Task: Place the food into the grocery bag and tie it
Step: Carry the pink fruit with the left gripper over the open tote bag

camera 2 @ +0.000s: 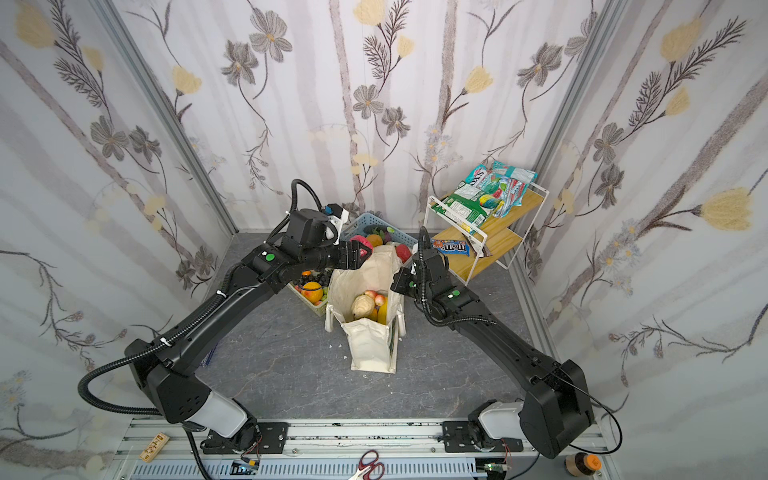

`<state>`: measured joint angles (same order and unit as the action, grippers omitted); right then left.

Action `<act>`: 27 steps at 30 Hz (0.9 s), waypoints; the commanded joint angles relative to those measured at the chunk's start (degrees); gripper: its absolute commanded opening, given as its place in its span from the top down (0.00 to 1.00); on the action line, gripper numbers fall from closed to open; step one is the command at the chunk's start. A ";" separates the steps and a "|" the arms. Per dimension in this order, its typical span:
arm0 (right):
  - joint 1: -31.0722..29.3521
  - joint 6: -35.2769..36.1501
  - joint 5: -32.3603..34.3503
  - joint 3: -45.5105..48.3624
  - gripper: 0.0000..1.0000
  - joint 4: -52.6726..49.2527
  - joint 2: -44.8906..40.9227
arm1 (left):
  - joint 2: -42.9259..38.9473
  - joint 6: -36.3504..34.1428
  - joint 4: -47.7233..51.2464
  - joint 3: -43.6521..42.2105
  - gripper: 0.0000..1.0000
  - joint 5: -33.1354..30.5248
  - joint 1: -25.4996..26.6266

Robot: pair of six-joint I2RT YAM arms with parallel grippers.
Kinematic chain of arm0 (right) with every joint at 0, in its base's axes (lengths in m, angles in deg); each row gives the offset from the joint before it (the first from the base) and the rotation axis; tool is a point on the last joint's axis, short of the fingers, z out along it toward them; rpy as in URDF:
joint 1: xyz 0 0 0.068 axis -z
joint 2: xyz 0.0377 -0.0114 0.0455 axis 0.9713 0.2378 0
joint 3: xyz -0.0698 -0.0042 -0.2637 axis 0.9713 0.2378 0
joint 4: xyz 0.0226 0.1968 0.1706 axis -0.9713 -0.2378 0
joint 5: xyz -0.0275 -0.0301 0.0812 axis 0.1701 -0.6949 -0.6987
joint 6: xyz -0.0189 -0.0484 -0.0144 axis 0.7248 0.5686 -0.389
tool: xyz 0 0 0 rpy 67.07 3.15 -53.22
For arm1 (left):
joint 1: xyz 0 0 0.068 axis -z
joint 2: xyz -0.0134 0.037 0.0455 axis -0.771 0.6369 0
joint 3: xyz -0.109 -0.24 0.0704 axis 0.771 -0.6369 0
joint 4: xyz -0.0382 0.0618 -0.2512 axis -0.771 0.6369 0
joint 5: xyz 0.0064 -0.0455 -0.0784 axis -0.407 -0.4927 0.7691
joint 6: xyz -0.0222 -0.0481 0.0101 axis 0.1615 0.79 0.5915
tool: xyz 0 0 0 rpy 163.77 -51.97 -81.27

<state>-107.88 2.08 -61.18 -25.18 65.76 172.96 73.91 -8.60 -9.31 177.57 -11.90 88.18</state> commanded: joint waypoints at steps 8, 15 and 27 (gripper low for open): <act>-0.04 0.50 0.60 -1.00 0.99 1.68 0.88 | -1.81 0.56 0.45 -5.00 0.25 0.11 2.65; -0.07 0.50 0.69 -1.52 0.99 0.89 1.05 | -1.50 1.21 -0.54 -8.04 0.25 -0.75 4.18; -0.05 0.59 -0.18 -1.96 0.99 0.55 1.50 | 0.75 0.34 0.53 -8.48 0.25 -3.24 6.10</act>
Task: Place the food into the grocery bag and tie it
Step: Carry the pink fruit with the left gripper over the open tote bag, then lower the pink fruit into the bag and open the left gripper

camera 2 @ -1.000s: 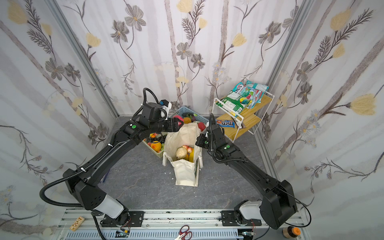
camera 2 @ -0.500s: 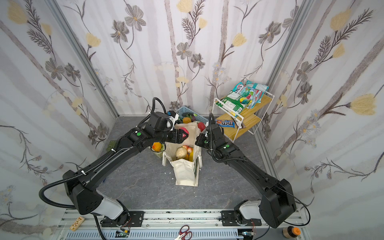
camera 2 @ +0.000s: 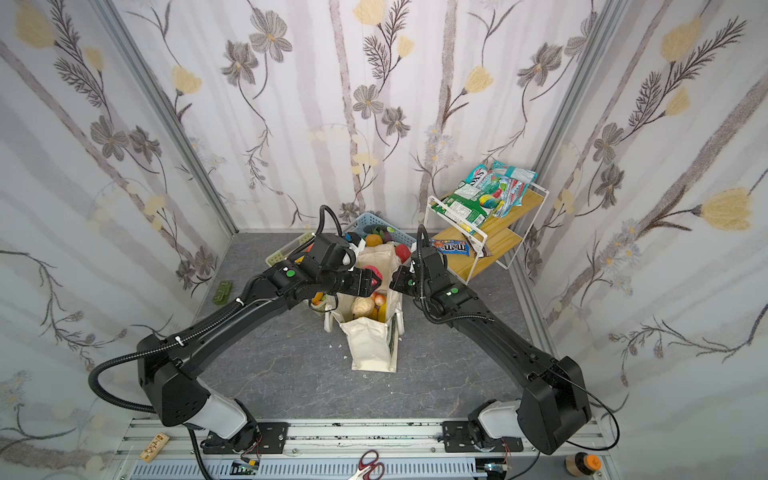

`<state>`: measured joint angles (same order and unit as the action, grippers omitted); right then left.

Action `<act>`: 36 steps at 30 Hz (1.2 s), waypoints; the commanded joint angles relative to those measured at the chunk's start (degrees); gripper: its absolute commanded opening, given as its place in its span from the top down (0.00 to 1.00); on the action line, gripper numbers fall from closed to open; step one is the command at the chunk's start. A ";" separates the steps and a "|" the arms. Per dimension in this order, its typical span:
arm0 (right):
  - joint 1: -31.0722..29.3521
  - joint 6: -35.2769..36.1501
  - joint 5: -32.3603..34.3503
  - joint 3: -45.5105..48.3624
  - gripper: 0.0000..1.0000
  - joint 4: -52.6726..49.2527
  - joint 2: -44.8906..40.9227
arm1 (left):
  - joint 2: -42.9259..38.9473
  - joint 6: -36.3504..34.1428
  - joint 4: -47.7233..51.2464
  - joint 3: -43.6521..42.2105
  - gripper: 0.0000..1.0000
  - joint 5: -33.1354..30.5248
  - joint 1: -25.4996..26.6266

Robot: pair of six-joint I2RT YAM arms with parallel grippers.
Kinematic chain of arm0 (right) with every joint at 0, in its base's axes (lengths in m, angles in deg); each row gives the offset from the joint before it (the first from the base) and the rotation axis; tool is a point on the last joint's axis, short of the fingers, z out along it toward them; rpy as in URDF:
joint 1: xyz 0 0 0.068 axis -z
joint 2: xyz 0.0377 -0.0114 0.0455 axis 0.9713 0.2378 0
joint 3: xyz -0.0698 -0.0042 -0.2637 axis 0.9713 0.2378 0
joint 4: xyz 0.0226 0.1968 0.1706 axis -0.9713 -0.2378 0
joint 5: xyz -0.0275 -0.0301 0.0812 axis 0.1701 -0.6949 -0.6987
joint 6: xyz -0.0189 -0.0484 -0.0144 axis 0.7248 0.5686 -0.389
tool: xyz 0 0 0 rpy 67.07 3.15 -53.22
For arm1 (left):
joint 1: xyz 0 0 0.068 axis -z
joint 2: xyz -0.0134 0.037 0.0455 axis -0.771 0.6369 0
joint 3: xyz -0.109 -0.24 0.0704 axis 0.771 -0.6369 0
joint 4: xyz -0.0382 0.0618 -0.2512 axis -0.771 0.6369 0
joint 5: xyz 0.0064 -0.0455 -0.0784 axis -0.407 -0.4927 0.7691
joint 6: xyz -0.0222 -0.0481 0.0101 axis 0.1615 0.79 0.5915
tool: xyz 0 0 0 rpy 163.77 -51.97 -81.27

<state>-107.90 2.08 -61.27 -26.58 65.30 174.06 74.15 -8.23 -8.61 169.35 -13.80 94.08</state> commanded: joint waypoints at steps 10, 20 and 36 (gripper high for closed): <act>-0.07 0.97 -0.26 -0.92 0.99 0.57 0.10 | 3.41 -0.47 0.47 -1.42 0.26 -3.42 1.17; -0.06 0.92 -0.01 0.29 0.99 0.84 -0.91 | 6.60 -1.43 1.34 -2.62 0.26 -5.24 2.34; -0.06 0.75 0.07 1.94 0.99 1.60 -2.06 | 11.80 -2.84 1.86 -4.66 0.26 -6.88 3.83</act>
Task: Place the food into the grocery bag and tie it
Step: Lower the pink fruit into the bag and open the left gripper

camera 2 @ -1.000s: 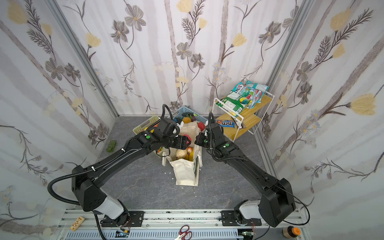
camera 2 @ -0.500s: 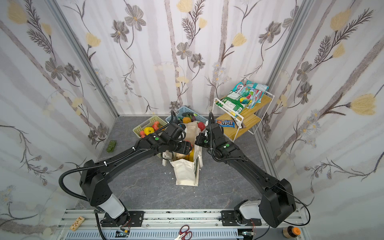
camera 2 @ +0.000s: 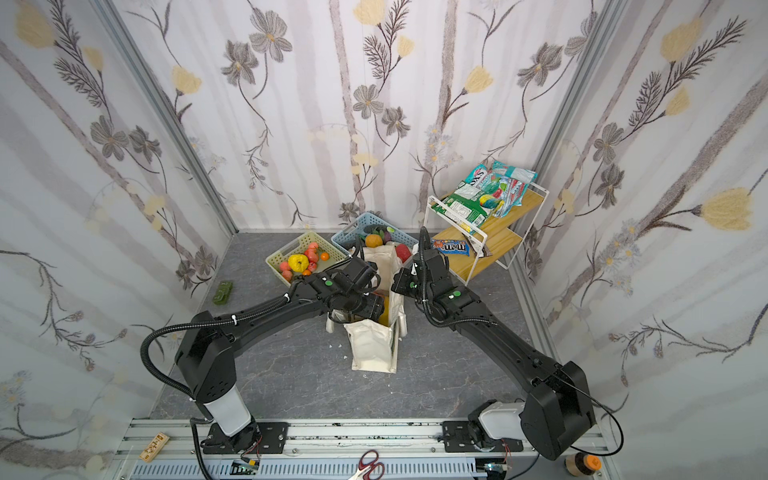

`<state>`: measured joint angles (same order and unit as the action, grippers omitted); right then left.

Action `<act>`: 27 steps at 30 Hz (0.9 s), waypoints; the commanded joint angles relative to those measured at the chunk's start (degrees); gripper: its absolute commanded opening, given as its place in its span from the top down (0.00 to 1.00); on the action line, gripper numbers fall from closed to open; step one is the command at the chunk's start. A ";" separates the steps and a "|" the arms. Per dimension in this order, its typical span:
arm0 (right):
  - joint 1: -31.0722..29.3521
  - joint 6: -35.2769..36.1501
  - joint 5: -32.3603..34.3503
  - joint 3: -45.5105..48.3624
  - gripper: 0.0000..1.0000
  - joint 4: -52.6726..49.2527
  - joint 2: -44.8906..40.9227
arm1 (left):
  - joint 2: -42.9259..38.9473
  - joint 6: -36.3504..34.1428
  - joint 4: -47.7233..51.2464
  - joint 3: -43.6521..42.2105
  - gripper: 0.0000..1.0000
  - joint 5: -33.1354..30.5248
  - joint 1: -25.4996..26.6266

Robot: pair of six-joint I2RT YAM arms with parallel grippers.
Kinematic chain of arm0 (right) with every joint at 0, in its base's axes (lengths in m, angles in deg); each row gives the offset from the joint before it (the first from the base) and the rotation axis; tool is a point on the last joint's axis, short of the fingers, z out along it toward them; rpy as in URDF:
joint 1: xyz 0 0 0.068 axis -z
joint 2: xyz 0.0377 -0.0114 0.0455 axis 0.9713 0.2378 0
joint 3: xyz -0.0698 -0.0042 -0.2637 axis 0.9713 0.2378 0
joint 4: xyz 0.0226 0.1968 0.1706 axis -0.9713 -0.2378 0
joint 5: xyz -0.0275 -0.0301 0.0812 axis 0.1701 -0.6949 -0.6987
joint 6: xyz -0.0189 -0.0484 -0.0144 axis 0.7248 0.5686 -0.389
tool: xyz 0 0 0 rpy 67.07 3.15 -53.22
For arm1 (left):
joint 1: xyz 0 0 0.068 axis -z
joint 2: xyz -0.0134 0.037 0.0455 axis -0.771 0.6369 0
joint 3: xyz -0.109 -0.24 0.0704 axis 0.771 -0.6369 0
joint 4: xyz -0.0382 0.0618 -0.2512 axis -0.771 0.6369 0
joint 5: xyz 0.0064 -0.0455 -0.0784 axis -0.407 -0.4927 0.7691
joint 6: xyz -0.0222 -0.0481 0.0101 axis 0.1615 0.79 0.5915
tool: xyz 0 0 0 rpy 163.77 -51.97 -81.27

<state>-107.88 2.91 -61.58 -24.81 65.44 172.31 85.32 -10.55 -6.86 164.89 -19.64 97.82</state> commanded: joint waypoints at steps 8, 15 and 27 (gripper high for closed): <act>-0.04 -0.29 0.44 0.57 0.99 1.83 -0.57 | 3.33 -0.88 0.28 -0.59 0.26 -0.69 0.26; -0.09 -0.33 0.64 0.72 0.99 2.03 -0.75 | 5.55 -1.05 0.11 -0.71 0.25 -0.59 0.23; -0.09 -0.42 1.00 0.83 0.99 2.01 -0.66 | 8.65 -0.61 -0.89 -0.99 0.19 0.23 0.26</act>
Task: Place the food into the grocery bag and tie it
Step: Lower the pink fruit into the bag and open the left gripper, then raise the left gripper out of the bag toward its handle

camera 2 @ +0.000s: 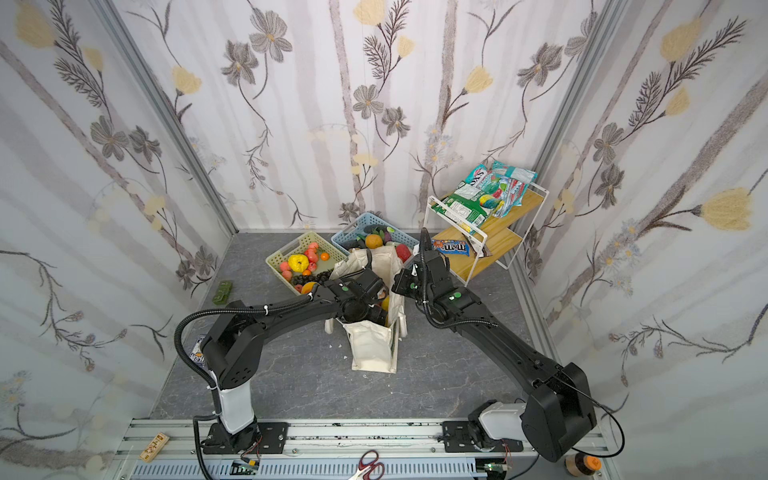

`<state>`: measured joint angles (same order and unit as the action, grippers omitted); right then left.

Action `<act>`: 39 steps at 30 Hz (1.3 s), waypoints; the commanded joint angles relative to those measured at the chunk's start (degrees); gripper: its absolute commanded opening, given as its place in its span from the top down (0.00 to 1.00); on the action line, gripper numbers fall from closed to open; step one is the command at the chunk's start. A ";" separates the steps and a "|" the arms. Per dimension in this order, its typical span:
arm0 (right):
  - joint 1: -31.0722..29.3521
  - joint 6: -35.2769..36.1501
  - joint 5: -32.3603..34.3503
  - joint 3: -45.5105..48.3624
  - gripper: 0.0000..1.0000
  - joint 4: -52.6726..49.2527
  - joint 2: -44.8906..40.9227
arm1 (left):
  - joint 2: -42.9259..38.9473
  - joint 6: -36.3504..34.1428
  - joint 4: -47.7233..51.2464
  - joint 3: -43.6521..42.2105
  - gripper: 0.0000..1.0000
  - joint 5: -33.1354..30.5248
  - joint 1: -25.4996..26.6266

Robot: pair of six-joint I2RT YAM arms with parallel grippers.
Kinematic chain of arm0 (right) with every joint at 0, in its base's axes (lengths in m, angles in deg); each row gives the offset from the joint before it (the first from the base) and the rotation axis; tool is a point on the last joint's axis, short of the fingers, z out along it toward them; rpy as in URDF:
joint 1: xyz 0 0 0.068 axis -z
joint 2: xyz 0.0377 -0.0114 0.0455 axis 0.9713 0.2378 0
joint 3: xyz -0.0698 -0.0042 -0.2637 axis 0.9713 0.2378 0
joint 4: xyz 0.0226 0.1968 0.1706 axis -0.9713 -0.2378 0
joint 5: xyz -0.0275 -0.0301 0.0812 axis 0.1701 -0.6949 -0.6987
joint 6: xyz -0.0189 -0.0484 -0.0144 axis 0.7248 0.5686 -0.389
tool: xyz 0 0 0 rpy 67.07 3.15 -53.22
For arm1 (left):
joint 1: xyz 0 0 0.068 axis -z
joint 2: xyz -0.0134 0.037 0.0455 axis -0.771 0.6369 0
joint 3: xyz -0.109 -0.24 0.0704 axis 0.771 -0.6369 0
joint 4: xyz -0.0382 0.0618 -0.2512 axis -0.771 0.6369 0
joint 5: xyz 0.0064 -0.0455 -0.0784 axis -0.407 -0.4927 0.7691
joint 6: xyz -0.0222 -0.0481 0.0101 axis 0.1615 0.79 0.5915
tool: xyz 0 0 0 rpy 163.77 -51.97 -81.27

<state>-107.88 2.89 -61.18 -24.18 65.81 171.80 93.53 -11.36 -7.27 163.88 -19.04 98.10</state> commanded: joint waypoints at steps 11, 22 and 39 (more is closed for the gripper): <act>0.00 -0.39 0.69 0.28 0.99 1.74 -0.23 | -0.41 0.64 -0.64 0.70 0.10 1.43 -0.30; 0.07 -0.61 0.86 1.51 0.99 2.16 -1.20 | -6.05 1.58 1.49 6.25 0.08 3.77 -1.68; 0.18 -0.61 0.80 1.52 0.98 2.66 -1.33 | -14.37 1.13 6.38 15.62 0.13 -0.97 -4.75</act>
<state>-107.68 2.86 -60.96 -22.63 66.31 170.47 80.16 -9.89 -2.90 177.98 -16.79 93.97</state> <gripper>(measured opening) 0.048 0.875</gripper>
